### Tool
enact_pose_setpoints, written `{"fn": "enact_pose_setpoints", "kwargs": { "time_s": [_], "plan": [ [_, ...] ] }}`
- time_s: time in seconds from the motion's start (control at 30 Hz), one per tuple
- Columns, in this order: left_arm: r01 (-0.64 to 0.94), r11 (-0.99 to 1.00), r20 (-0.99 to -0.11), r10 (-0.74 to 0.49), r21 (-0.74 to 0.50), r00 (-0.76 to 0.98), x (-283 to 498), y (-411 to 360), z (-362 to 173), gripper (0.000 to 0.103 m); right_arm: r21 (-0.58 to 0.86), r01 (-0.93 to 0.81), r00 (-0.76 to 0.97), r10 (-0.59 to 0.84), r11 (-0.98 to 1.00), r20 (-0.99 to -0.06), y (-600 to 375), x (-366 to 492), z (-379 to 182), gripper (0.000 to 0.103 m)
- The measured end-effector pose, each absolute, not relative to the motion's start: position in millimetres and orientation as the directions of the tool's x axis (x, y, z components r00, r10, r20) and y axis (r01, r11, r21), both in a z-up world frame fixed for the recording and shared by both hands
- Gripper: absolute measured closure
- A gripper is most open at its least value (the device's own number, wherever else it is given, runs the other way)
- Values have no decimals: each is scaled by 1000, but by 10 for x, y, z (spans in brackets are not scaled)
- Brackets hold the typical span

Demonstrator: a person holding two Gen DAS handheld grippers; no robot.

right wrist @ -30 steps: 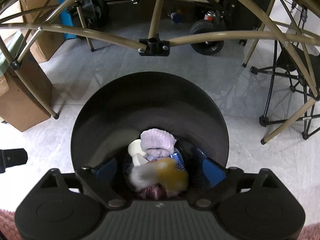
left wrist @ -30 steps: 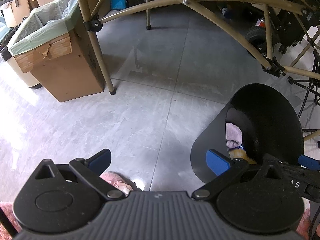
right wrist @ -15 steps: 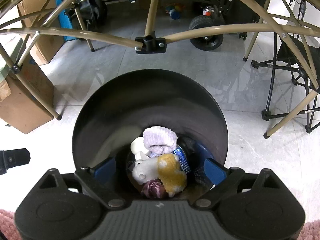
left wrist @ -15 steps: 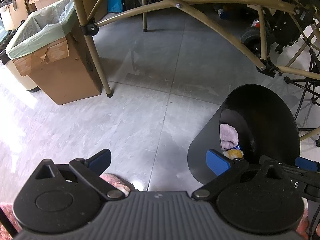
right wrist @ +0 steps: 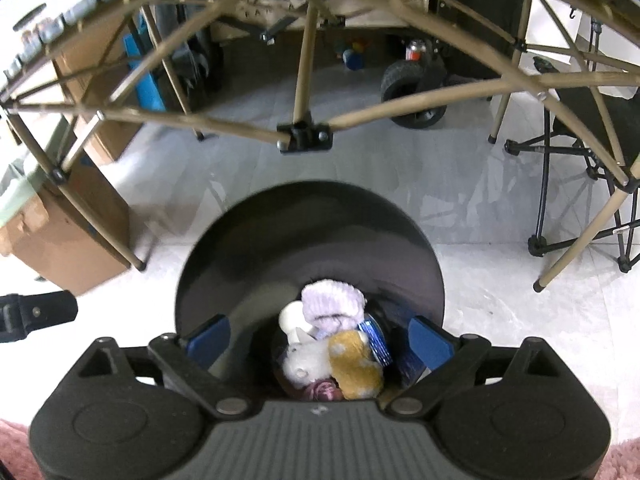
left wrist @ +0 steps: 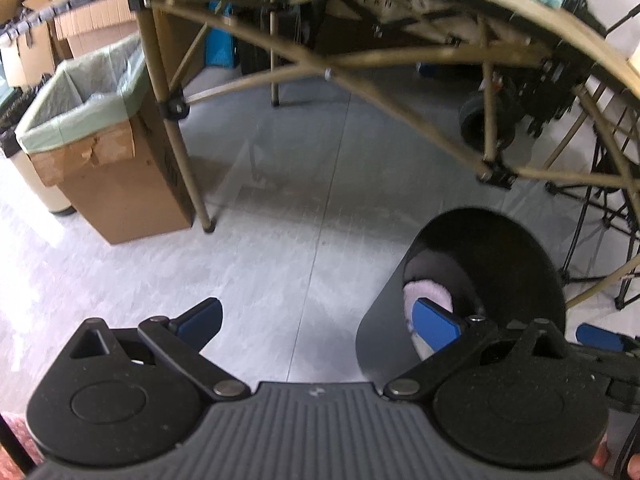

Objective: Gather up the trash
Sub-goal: 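Raise both tools from the bin back toward the table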

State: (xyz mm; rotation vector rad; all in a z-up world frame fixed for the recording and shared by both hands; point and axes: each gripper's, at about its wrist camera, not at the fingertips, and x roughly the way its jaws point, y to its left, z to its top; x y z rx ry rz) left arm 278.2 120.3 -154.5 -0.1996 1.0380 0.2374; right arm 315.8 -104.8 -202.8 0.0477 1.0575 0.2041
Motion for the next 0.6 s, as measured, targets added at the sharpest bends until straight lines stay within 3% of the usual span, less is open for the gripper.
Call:
{"fn": "enact_pose_setpoints", "kwargs": {
  "time_s": [0.3, 0.6],
  "plan": [
    [-286, 955, -771, 122, -80, 624, 2633, 1072, -1069, 0, 178, -159, 625, 238, 971, -743, -1241, 2930, -1523, 0],
    [-279, 954, -667, 138, -110, 732, 2533, 981, -431, 0, 211, -246, 782, 322, 946, -533, -1480, 2724, -730, 0]
  ]
}}
